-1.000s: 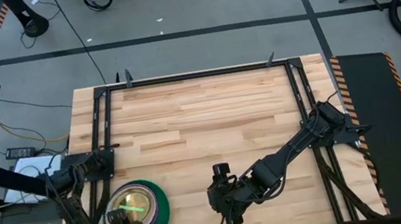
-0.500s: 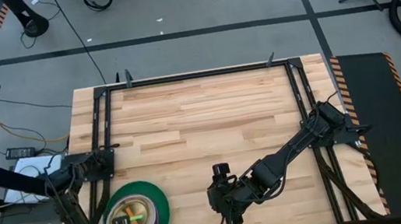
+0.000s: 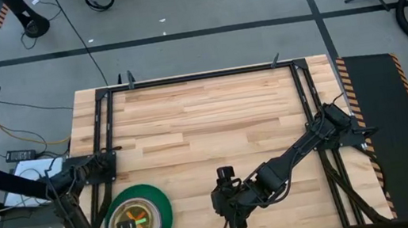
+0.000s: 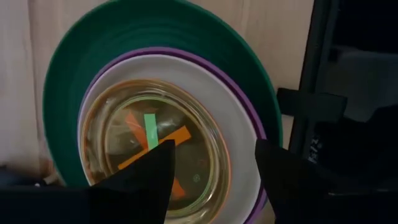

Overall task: Stack plastic plates
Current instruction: Return to Home Position

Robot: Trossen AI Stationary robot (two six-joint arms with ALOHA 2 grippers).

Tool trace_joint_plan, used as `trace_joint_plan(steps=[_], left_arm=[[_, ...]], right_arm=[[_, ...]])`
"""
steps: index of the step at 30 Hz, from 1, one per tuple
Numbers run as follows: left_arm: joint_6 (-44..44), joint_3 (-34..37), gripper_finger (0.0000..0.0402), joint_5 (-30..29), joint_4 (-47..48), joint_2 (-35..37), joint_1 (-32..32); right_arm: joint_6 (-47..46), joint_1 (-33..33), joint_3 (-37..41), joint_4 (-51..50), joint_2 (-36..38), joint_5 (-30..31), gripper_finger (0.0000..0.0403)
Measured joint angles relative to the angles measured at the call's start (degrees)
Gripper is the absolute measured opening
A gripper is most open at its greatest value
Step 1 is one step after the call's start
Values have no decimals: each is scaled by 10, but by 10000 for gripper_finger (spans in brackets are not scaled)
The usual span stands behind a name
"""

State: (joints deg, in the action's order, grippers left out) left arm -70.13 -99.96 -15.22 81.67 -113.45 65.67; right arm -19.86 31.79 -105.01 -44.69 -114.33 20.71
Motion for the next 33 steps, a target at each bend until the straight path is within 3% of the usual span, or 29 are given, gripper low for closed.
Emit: trace_joint_plan(steps=[3,11,21,27,33], left_arm=[[16,0,227,-25,0,0,0],[97,11,227,-250,-33,0,1],[114,131,201,-265,-104,0,-18],[125,221,168,-301,-144,34,-68],[193,364,136,-348,-272,172,-130]], right_arm=[[-1,0,0,0,0,0,274],[0,0,26,32,0,24,274],[52,4,191,259,-1,53,270],[87,-11,183,243,4,57,245],[130,-27,179,213,67,102,201]])
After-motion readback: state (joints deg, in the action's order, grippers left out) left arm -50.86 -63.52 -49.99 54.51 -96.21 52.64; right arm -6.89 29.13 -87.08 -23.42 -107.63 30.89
